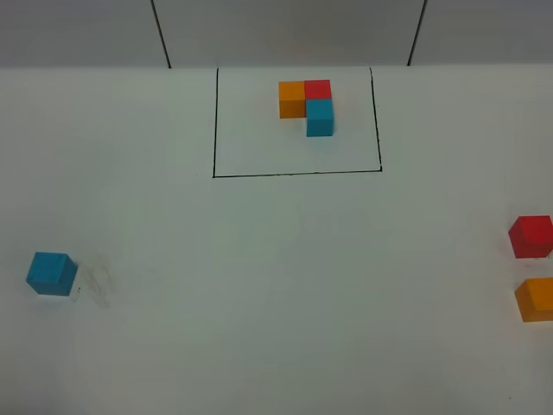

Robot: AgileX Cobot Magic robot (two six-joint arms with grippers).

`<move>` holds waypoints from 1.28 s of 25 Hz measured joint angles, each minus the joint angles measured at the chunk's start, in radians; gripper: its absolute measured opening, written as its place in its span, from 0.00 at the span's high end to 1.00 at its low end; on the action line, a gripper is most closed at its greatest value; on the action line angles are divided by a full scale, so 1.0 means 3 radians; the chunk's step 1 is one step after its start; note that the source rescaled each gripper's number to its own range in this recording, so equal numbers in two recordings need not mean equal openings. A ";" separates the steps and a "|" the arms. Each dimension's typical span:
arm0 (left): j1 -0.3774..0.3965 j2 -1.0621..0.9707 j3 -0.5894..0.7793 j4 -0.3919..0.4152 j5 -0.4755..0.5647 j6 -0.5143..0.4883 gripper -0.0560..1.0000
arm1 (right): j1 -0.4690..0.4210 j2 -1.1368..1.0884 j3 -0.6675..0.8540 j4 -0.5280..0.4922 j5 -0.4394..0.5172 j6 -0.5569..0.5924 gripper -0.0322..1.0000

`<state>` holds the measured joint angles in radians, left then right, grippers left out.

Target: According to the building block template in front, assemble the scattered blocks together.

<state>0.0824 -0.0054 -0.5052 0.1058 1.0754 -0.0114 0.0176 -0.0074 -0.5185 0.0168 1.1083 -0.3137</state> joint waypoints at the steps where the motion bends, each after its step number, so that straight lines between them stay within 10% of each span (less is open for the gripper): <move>1: 0.0000 0.0000 0.0000 0.0000 0.0000 0.0000 0.95 | 0.0000 0.0000 0.0000 0.0000 0.0000 0.0000 0.97; 32: 0.0000 0.0000 0.0000 0.0000 0.0000 0.0000 0.95 | 0.0000 0.0000 0.0000 0.0000 0.0000 0.0000 0.97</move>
<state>0.0824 -0.0054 -0.5052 0.1058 1.0754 -0.0114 0.0176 -0.0074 -0.5185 0.0168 1.1083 -0.3137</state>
